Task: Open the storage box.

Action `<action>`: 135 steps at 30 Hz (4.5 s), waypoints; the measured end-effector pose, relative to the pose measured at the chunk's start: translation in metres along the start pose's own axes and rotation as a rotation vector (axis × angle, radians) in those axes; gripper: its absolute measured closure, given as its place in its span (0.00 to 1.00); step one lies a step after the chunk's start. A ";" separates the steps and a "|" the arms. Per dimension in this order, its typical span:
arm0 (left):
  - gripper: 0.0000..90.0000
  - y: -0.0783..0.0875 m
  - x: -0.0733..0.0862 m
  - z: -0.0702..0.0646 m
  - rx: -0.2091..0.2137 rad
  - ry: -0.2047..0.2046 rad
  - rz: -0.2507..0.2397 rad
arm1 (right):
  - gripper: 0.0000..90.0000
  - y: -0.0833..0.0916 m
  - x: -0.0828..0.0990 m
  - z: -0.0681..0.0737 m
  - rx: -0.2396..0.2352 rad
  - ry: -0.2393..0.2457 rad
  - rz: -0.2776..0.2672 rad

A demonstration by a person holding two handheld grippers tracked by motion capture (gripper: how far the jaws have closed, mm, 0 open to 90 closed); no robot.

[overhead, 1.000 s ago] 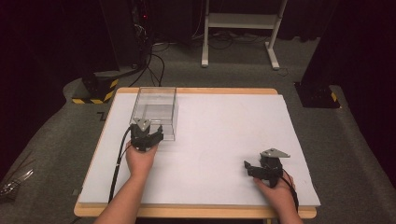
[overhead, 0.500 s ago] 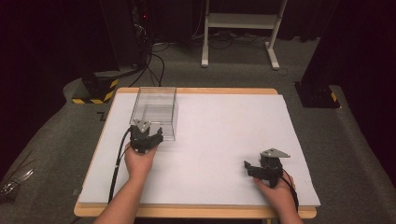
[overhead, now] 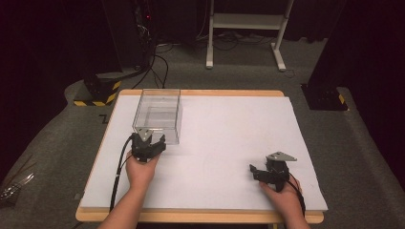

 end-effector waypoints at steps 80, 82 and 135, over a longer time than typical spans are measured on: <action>0.37 0.064 0.042 -0.021 0.015 0.030 -0.033 | 0.24 0.000 0.000 0.000 -0.004 -0.002 -0.001; 0.37 0.065 0.043 -0.019 0.016 0.025 -0.034 | 0.24 0.000 0.000 0.000 -0.004 -0.002 -0.001; 0.52 0.111 0.067 -0.018 0.125 0.001 -0.051 | 0.24 0.000 0.000 0.000 0.001 0.003 0.000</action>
Point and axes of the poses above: each handheld gripper's, and its own axes: y roughly backward along the jaws, x roughly out of its underside, z roughly to its left, the point moved 4 cm from there along -y, roughly forward along the jaws
